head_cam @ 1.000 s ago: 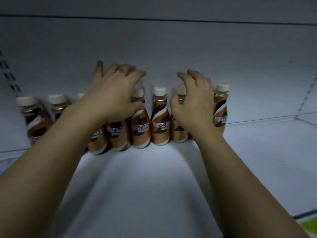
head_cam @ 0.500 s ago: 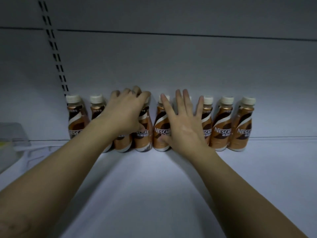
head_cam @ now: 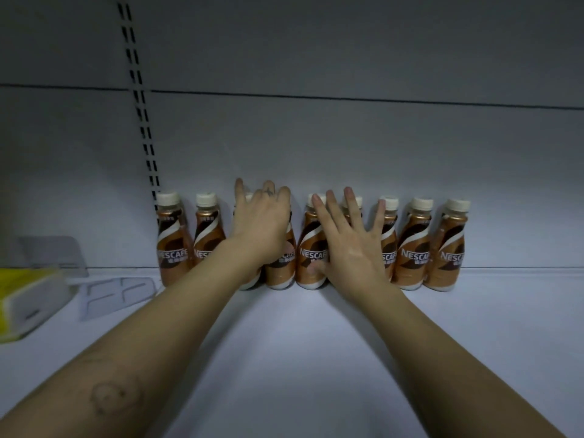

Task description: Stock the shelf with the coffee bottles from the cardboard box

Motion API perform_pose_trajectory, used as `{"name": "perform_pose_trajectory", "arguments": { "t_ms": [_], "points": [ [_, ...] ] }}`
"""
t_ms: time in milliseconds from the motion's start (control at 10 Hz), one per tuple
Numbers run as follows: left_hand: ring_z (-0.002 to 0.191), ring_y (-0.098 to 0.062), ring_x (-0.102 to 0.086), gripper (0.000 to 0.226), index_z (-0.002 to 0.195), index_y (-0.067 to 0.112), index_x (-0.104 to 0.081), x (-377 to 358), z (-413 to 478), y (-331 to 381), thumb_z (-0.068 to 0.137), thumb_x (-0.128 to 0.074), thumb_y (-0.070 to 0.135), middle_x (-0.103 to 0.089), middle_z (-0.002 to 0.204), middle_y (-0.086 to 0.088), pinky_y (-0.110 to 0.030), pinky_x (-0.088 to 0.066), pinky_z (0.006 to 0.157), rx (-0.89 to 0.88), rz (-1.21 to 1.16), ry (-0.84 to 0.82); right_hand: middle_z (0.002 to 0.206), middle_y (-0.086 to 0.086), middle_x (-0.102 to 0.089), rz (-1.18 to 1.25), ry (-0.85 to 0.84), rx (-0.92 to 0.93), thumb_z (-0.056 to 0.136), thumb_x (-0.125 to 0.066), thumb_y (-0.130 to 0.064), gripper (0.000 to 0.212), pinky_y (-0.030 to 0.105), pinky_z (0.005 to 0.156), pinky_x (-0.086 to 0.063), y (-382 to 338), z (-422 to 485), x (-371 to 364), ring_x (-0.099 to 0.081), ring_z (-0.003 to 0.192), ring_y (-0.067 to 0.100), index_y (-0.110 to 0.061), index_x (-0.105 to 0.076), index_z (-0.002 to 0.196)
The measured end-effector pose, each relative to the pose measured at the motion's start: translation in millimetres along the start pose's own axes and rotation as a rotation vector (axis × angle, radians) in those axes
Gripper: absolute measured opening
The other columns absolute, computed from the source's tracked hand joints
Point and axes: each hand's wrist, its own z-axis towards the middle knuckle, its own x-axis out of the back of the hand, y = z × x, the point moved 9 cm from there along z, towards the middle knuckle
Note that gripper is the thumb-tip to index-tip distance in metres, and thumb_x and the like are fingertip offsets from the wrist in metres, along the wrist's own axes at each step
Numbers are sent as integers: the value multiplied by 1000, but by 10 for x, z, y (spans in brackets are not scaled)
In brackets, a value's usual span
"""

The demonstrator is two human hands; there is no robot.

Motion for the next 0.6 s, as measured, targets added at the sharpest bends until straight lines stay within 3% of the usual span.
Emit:
{"name": "perform_pose_trajectory", "arguments": {
  "t_ms": [100, 300, 500, 600],
  "points": [
    [116, -27, -49, 72, 132, 14, -38, 10, 10, -23, 68, -72, 20, -48, 125, -9, -60, -6, 112, -22, 0, 0, 161, 7, -20, 28, -1, 15, 63, -75, -60, 121, 69, 110, 7, -1, 11, -3, -3, 149, 34, -22, -5, 154],
    [121, -28, -46, 81, 139, 14, -32, 16, -8, -45, 70, -74, 26, -47, 132, -10, -59, -6, 112, -42, 28, 41, 162, 7, -15, 44, -49, 16, 73, -71, -53, 118, 69, 110, 8, -46, -16, 35, 5, 149, 32, -23, 12, 151],
    [139, -27, -27, 100, 149, 19, -16, 98, -120, -192, 71, -74, 46, -28, 153, -6, -63, -2, 111, -53, 3, 57, 162, 15, 9, 56, -115, -45, 78, -70, -46, 113, 67, 111, 10, -61, -75, 101, 17, 147, 34, -25, 12, 153],
    [140, -25, -24, 93, 147, 25, -24, 267, -177, -507, 72, -69, 56, -29, 153, -3, -60, 1, 112, -3, -46, 89, 161, 14, 16, 72, -124, -75, 81, -65, -54, 108, 65, 111, 11, -41, -157, 151, 22, 146, 33, -26, 11, 153]
  ]
}}
